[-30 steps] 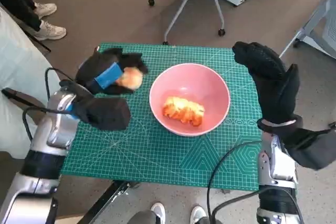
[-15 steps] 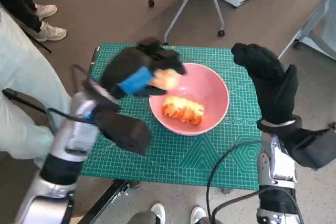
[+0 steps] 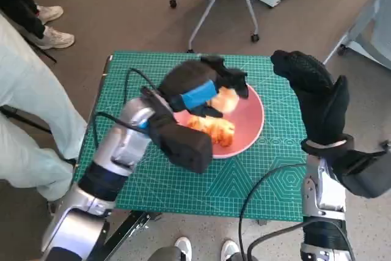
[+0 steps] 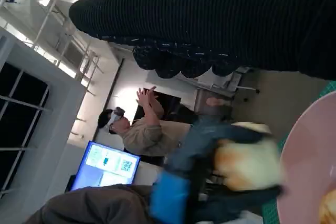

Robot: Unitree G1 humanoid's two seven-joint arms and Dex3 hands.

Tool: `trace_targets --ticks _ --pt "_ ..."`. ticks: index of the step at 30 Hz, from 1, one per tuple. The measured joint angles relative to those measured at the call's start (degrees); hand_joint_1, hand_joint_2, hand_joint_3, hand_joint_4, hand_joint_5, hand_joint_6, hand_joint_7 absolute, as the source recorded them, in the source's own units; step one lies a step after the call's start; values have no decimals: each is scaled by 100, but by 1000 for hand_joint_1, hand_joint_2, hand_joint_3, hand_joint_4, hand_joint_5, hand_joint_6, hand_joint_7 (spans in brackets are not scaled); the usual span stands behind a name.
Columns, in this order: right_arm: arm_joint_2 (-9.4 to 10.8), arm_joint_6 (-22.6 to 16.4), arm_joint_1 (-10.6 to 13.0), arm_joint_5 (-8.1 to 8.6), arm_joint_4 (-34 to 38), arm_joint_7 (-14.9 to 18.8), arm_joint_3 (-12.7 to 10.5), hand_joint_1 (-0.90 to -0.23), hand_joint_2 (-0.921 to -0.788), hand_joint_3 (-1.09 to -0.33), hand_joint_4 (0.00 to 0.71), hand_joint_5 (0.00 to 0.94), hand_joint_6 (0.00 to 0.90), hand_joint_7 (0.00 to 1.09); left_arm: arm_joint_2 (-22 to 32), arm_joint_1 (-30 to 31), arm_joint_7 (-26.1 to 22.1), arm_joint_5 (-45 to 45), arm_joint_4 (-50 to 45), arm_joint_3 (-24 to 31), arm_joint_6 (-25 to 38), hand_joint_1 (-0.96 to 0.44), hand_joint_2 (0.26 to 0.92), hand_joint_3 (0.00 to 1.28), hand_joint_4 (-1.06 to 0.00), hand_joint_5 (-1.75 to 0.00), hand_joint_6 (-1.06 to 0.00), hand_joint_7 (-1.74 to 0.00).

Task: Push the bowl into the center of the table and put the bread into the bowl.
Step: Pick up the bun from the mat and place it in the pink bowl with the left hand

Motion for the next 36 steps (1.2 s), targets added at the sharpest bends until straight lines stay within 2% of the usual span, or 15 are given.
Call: trace_targets --ticks 3,6,19,28,36 --pt "-11 16 8 0 -19 -2 -20 -679 -921 -769 225 1 118 563 21 1 -111 124 131 -95 101 -217 838 18 -365 -26 -456 -74" --pt "-11 50 14 0 -57 -8 -33 -682 -921 -767 226 2 119 562 67 2 -192 166 148 -119 137 -264 838 12 -327 -9 -439 -26" --pt "9 96 22 -10 -192 -104 -35 -686 -921 -759 229 2 121 556 200 28 -391 -165 65 72 -11 -296 834 2 -212 0 -358 0" --pt "19 92 26 -51 -235 -162 -1 -680 -921 -761 228 1 123 554 464 242 -858 -937 -512 616 38 -276 803 0 -159 0 -301 0" --pt "19 98 16 -49 -300 -163 22 -680 -921 -763 226 0 129 556 613 462 -1367 -2048 -1198 1368 501 -219 801 1 -107 0 -255 0"
